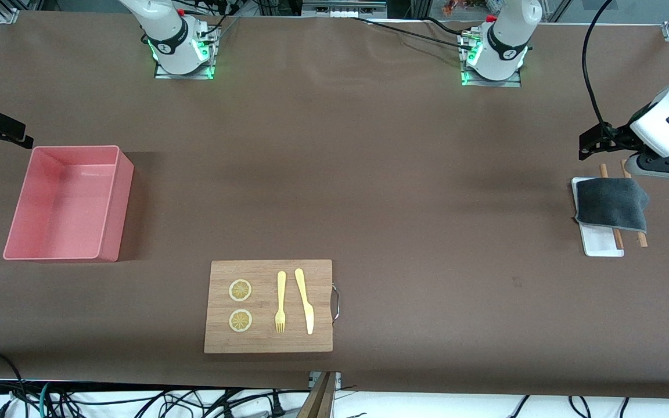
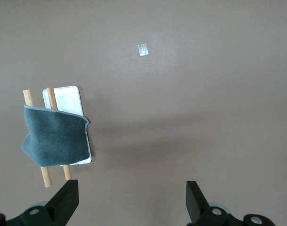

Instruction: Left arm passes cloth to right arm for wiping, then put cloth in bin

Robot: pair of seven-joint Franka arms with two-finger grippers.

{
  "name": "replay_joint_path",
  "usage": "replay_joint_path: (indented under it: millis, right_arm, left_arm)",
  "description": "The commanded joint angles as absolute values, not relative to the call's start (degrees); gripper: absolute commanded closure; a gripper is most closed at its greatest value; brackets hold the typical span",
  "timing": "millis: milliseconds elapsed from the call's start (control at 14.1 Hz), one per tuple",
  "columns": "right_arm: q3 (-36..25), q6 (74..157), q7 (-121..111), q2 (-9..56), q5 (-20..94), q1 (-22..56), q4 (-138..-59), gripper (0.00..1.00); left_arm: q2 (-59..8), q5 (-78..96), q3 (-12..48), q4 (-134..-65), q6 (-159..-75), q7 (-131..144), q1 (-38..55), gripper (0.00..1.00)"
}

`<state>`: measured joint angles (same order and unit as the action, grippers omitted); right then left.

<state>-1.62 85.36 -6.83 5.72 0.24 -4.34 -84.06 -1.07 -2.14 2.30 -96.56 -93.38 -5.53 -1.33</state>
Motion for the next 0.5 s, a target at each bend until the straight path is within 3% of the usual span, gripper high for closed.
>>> replay_joint_path:
  millis: [0, 425]
  right_arm:
    - [-1.58, 85.78, -7.38, 5.19, 1.32, -4.75, -84.73, 0.00]
    - [-1.58, 85.78, -7.38, 5.27, 1.23, -4.75, -84.64, 0.00]
  left_arm:
    - [-1.23, -1.14, 2.55, -95.45, -92.02, -6.85, -1.67, 0.00]
    - [-1.32, -1.14, 2.55, -95.36, -92.02, -6.94, -1.67, 0.00]
